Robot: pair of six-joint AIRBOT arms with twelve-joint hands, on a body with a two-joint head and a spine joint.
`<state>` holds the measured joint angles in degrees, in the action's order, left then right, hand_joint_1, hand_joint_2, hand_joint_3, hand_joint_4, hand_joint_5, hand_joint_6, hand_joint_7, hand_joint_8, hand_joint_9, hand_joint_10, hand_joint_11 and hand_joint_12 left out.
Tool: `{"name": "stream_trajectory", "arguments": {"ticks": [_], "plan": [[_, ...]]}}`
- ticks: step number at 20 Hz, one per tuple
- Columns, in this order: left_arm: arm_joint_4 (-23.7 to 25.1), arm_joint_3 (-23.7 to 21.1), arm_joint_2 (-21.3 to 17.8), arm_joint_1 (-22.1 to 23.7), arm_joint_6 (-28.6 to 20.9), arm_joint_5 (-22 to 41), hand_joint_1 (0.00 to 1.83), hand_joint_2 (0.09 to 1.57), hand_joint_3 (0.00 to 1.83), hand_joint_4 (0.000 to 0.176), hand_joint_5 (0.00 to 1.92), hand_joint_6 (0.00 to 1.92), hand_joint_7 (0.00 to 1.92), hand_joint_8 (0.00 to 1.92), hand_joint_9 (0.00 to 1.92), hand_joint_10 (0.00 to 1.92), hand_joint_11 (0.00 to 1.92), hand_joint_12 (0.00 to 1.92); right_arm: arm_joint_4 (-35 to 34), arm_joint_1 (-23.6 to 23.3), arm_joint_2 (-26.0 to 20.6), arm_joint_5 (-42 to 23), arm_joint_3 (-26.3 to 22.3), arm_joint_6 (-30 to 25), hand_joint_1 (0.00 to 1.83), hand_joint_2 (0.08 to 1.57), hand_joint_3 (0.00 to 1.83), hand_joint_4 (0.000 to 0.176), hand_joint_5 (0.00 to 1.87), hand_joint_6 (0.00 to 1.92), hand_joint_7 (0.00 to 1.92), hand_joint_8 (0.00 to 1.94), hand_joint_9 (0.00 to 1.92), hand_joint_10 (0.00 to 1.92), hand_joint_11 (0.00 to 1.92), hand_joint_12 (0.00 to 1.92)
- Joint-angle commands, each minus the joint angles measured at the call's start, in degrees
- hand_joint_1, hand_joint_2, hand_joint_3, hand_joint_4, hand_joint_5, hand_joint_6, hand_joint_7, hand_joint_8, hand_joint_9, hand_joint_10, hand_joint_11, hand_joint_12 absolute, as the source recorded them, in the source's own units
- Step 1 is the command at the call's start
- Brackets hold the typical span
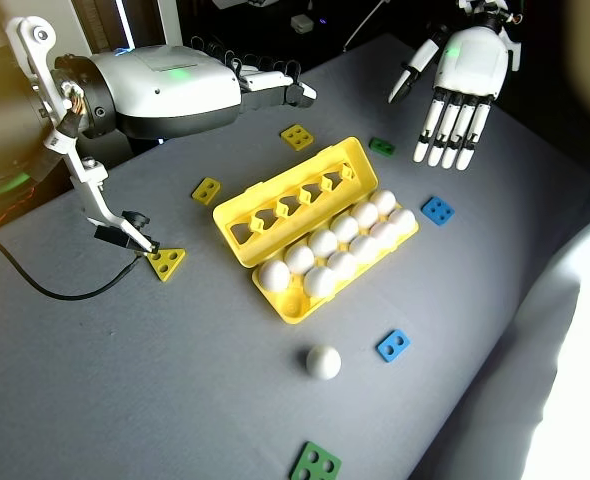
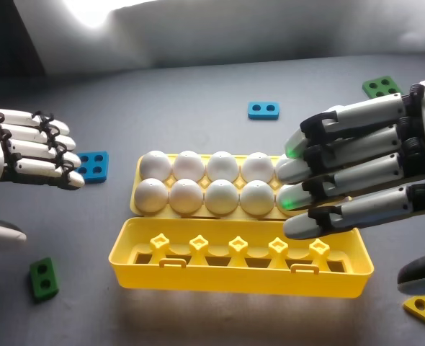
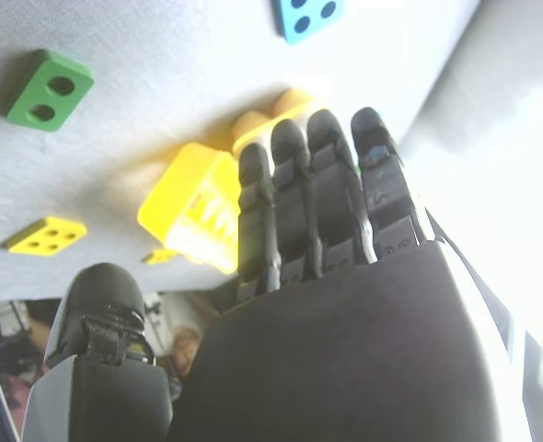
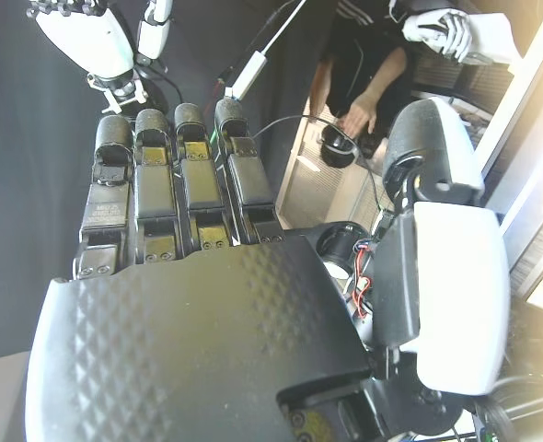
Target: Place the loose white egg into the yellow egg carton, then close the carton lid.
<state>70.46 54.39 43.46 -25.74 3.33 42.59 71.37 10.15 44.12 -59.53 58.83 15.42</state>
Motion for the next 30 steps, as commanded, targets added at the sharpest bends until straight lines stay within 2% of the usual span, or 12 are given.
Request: {"name": "stream_trajectory", "arguments": {"ticks": [1,9,13,16,18,19,22,23,24,25,28,30], "plan": [[-3.02,0.59,-0.77,0.83,-0.01,2.04,0.0,1.29,0.03,0.0,0.2,0.03,0.17,0.0,0.08,0.01,0.0,0.01,-4.92,-0.72,-0.56,-3.68,-0.13,0.25,0.0,1.33,0.02,0.0,0.38,0.0,0.4,0.0,0.36,0.02,0.0,0.76],[-2.98,0.72,-0.76,1.31,-0.11,2.39,0.0,1.3,0.01,0.0,0.18,0.01,0.15,0.0,0.07,0.0,0.0,0.0,-5.26,-0.7,-0.54,-3.59,-0.26,0.28,0.0,1.33,0.0,0.0,0.4,0.0,0.41,0.0,0.39,0.0,0.0,0.81],[-2.96,0.77,-0.86,1.59,-0.11,2.47,0.0,1.3,0.01,0.0,0.2,0.01,0.16,0.01,0.07,0.0,0.0,0.0,-5.1,-0.7,-0.6,-3.57,-0.24,0.25,0.0,1.34,0.0,0.0,0.35,0.0,0.34,0.0,0.32,0.0,0.0,0.67],[-5.14,0.73,-0.28,1.52,1.99,3.49,0.0,1.3,0.01,0.0,0.21,0.01,0.17,0.01,0.09,0.01,0.01,0.01,-5.16,-0.74,-0.56,-3.57,-0.27,0.25,0.02,1.31,0.0,0.0,0.38,0.01,0.36,0.01,0.33,0.01,0.0,0.69],[-4.97,0.23,1.04,1.4,1.99,3.35,0.0,1.3,0.01,0.0,0.2,0.01,0.16,0.0,0.08,0.0,0.0,0.0,-5.97,-0.38,-0.6,-3.48,-0.64,0.02,0.08,1.28,0.0,0.0,0.37,0.0,0.35,0.0,0.32,0.0,0.0,0.66],[-4.96,0.11,1.11,1.43,1.99,3.25,0.0,1.3,0.01,0.0,0.19,0.0,0.15,0.0,0.07,0.0,0.0,0.0,-6.21,-0.1,-0.77,-3.45,-0.87,-0.79,0.28,1.24,0.0,0.0,0.38,0.0,0.36,0.0,0.33,0.0,0.0,0.65],[-4.59,0.27,1.08,1.88,1.75,3.82,0.0,1.3,0.01,0.0,0.21,0.01,0.17,0.0,0.09,0.01,0.01,0.0,-8.41,1.03,-2.58,-2.59,-3.51,-8.94,0.56,1.12,0.0,0.0,0.4,0.01,0.33,0.0,0.29,0.0,0.0,0.59],[-3.65,0.63,1.1,2.17,1.06,4.07,0.0,1.3,0.0,0.0,0.22,0.01,0.18,0.01,0.1,0.01,0.02,0.01,-10.49,1.67,-3.46,-1.69,-5.14,-11.98,0.59,1.08,0.0,0.013,0.41,0.01,0.29,0.0,0.26,0.0,0.0,0.53],[-2.19,1.24,1.11,2.51,-0.59,4.55,0.0,1.3,0.01,0.0,0.22,0.01,0.17,0.0,0.08,0.0,0.0,0.0,-13.1,2.4,-4.28,-0.43,-6.95,-13.61,0.57,1.06,0.0,0.041,0.38,0.0,0.24,0.0,0.22,0.0,0.0,0.46],[-0.83,1.77,1.07,2.95,-1.87,4.91,0.0,1.3,0.0,0.0,0.22,0.01,0.17,0.01,0.08,0.0,0.0,0.0,-14.46,2.72,-4.8,0.65,-7.92,-14.02,0.64,1.0,0.0,0.057,0.35,0.01,0.19,0.0,0.14,0.0,0.0,0.28],[-0.38,1.88,1.1,3.37,-1.99,5.21,0.0,1.3,0.0,0.0,0.23,0.01,0.18,0.01,0.1,0.01,0.01,0.01,-14.61,2.64,-5.96,3.86,-9.08,-13.72,0.68,0.95,0.0,0.038,0.37,0.01,0.18,0.0,0.11,0.0,0.0,0.25],[-0.23,1.88,1.07,3.5,-2.24,5.64,0.0,1.3,0.0,0.0,0.25,0.02,0.19,0.01,0.11,0.01,0.02,0.01,-13.88,2.21,-7.07,6.87,-9.9,-13.7,0.78,0.9,0.0,0.007,0.3,0.0,0.14,0.01,0.04,0.0,0.0,0.06]]}}
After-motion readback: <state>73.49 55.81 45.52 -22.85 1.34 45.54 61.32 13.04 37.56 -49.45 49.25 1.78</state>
